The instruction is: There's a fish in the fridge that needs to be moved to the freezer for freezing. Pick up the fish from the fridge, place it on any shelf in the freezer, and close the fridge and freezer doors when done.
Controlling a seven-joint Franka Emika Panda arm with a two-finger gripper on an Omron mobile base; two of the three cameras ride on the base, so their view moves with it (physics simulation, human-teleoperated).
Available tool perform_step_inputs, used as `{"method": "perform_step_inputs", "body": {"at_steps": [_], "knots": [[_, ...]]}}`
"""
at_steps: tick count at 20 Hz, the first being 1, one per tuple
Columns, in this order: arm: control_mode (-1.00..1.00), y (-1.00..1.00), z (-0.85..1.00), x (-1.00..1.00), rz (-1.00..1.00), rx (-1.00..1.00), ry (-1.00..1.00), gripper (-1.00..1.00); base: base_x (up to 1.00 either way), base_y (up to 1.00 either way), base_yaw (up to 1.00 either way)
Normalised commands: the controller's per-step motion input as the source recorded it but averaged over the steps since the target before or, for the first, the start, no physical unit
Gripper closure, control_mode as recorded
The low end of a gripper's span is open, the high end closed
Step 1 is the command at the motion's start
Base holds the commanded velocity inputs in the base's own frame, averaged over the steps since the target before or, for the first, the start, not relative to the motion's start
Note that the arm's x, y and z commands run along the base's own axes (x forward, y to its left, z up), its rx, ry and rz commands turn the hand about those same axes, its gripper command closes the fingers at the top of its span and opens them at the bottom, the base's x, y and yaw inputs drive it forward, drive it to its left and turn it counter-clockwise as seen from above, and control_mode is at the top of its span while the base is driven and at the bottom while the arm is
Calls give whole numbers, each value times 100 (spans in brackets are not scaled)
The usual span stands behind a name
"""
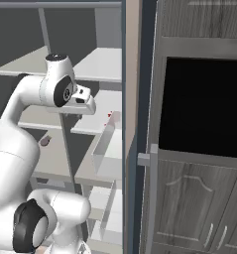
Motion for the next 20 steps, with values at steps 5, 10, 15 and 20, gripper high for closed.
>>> {"method": "perform_step_inputs", "body": {"at_steps": [5, 10, 15, 20], "knots": [[-100, 0, 0, -51, 0, 0, -8, -100, 0, 0, 0], [-100, 0, 0, -60, -1, 0, -12, -100, 0, 0, 0], [-100, -5, -5, -6, -1, -1, -10, -100, 0, 0, 0], [-100, -32, -7, 13, 0, 0, -16, -100, 0, 0, 0]]}}
